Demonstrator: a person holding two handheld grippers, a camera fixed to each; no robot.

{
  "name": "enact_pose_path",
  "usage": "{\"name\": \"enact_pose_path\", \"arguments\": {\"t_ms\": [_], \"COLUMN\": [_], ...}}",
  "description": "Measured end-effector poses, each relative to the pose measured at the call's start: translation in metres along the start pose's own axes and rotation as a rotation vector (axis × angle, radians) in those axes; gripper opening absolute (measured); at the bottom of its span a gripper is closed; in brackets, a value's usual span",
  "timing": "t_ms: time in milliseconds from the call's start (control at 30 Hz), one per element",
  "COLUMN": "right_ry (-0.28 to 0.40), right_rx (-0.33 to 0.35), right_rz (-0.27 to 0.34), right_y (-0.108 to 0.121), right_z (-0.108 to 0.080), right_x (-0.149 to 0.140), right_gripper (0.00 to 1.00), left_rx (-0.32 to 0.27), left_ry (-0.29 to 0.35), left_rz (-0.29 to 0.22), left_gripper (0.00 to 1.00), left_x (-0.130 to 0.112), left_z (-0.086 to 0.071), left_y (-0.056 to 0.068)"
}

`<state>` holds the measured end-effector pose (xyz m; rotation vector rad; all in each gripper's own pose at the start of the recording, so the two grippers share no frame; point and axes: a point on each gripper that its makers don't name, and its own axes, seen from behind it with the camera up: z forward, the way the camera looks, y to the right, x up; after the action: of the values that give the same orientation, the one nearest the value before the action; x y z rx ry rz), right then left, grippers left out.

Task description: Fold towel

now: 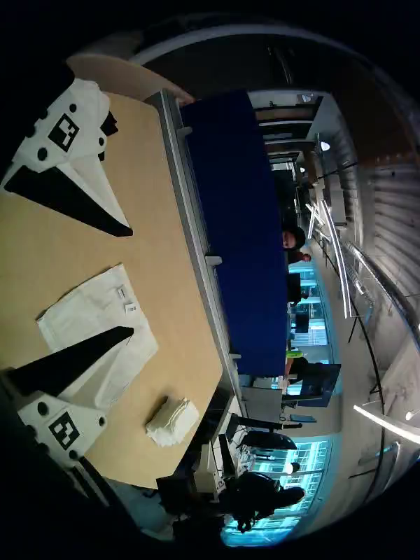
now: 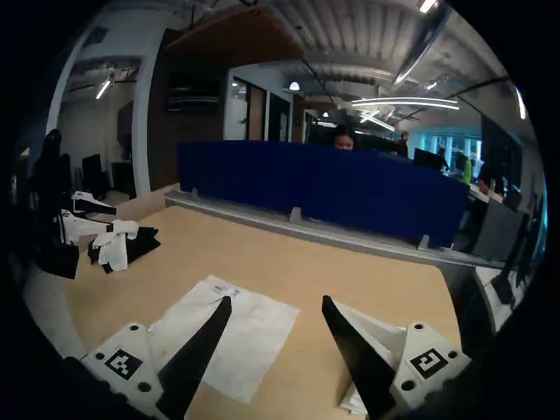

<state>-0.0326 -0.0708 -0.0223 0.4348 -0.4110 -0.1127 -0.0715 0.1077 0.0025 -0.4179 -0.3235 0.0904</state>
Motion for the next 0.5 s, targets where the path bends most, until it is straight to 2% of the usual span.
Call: {"name": "enact_pose_path", "arguments": {"t_ms": [167,367,500], "right_ry": [-0.053,-0.157,-0.202], "right_rx": [0.023,0.094,0.125], "right_rz": [-0.033,-0.085,-0.123], "right_y": [-0.007,-0.019,-0.025], "right_z": [0.004,0.004,0.006], "right_x": [-0.013,-0.042,-0.058], "right_gripper": [0.97,0.97,0.97], "left_rx": [-0.051,-0.14,-0.17], "left_ry": [-0.054,-0.148,-0.186], "left_rz": [0.019,0.064,0.094], "left_gripper": [0.95,0.95,0.95], "left_x": [-0.015,-0.042,-0.053], "left_z": [0.002,0.0,-0.002], "left_y": [0.012,0.031,0.035]}}
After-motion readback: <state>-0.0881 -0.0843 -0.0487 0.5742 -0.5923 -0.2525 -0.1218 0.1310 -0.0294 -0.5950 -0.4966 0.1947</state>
